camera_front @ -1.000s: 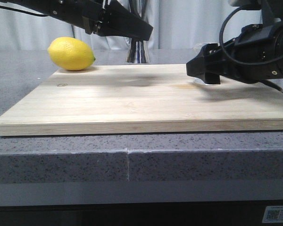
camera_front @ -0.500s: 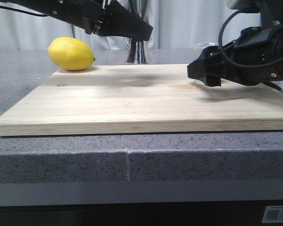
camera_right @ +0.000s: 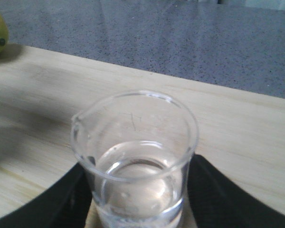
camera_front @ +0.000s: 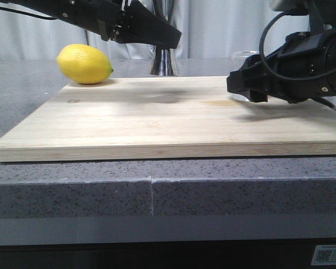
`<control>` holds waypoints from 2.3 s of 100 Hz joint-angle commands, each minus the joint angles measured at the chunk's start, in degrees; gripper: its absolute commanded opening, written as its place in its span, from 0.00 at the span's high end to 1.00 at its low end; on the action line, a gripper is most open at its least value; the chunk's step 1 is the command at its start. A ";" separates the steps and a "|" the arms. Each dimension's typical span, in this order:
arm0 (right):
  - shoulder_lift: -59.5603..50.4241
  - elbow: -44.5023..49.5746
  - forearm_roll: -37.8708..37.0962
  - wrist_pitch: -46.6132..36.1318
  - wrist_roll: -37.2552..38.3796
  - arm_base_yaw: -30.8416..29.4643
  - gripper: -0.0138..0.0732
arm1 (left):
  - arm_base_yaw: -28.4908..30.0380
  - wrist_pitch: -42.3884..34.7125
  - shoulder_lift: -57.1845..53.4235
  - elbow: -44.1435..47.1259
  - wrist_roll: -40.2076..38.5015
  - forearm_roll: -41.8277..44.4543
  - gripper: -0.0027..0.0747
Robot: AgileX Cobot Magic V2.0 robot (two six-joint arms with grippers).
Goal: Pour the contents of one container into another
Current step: 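Lift the beaker with the right gripper toward the jigger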
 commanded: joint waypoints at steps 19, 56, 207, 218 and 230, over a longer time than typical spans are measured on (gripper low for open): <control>-1.73 -1.71 -0.37 -4.60 -0.12 -0.02 0.48 | 0.24 4.36 -4.01 -1.71 -0.34 -4.48 0.91; -1.73 -1.71 -0.61 -4.95 -0.12 -0.02 0.57 | 0.24 4.38 -4.01 -1.71 -0.34 -4.48 0.91; -3.84 -1.71 -1.18 -4.40 -0.22 -0.02 0.57 | 0.24 4.38 -4.01 -1.71 -0.34 -3.99 0.91; -4.62 -1.71 -1.22 -4.06 -0.22 -0.02 0.57 | 0.24 4.38 -4.01 -1.71 -0.34 -3.99 0.91; -5.73 -1.71 -1.32 -3.31 -0.22 -0.02 0.57 | 0.24 4.48 -4.01 -1.71 -0.34 -3.99 0.91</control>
